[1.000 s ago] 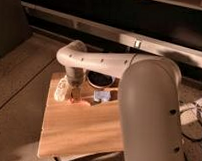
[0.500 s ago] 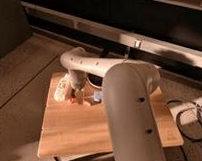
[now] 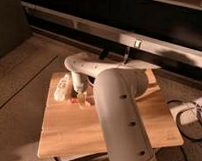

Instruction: Place the pepper on the white sponge

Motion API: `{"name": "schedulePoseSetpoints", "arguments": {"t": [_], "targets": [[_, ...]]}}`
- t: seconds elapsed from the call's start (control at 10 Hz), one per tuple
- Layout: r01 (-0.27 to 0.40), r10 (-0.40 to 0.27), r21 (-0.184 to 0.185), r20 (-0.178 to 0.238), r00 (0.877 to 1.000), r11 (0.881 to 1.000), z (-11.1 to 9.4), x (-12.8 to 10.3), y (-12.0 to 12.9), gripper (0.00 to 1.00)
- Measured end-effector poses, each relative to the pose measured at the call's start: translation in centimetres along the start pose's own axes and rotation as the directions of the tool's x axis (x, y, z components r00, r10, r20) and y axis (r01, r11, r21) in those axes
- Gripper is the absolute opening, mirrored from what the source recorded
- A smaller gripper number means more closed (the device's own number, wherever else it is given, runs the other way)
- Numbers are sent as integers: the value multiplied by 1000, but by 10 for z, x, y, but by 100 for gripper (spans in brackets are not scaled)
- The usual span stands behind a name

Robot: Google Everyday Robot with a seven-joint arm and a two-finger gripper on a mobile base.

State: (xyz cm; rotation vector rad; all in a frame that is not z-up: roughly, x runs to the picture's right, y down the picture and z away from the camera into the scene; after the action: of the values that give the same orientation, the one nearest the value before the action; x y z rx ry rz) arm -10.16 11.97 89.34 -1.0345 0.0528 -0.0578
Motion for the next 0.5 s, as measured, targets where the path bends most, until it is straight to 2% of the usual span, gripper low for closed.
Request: {"name": "schedulePoseSetpoints", "arguments": {"t": [0.1,0.2,0.4,0.5], "targets": [[3,-3,-15,-1,1000,1000,6,-4,-3,64],[4,-4,-24,-7,1000,1000,10,-6,-7,59],[4,-5,-30,-26,1000,1000,17,-5,-14,35],[2,-3,-31,-30,1000,1000,17,-4,-15,27]]}}
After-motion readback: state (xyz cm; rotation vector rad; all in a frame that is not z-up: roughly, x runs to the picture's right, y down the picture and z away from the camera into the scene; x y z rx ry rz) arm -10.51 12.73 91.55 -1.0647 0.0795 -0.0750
